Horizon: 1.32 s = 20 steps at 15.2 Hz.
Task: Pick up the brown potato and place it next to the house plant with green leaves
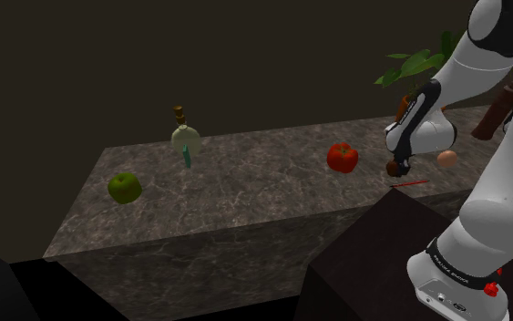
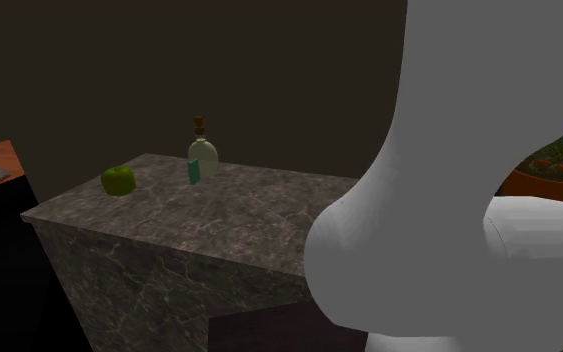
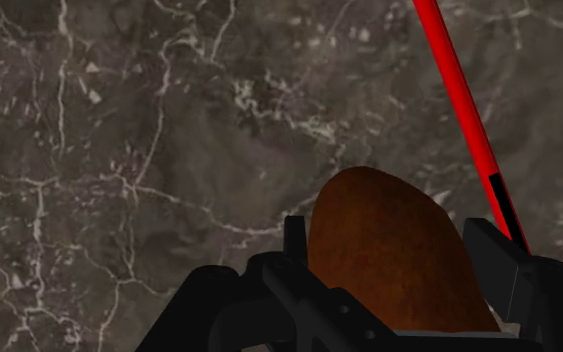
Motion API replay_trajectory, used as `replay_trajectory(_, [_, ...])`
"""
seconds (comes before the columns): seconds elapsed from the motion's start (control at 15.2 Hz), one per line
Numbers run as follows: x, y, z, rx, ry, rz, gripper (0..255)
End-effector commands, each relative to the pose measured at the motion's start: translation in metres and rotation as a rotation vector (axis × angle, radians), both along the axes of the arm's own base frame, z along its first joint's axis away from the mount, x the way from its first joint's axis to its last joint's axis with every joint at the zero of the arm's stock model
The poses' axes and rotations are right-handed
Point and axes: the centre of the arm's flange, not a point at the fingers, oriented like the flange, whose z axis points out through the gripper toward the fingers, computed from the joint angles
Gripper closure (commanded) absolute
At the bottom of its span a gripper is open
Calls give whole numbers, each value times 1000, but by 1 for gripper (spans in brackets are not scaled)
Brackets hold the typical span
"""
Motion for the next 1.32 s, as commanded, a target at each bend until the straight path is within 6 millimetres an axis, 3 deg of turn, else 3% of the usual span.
replay_trajectory(0.0, [-3,0,-3,3,6,-4,255])
replay_trajectory(0.33, [-3,0,-3,3,6,-4,255])
replay_trajectory(0.4, [-3,0,-4,3,6,-4,0])
replay_trajectory(0.73, [-3,0,-3,3,6,-4,0])
replay_trajectory(0.99, [-3,10,46,3,6,-4,0])
replay_trajectory(1.25, [-3,10,46,3,6,-4,0])
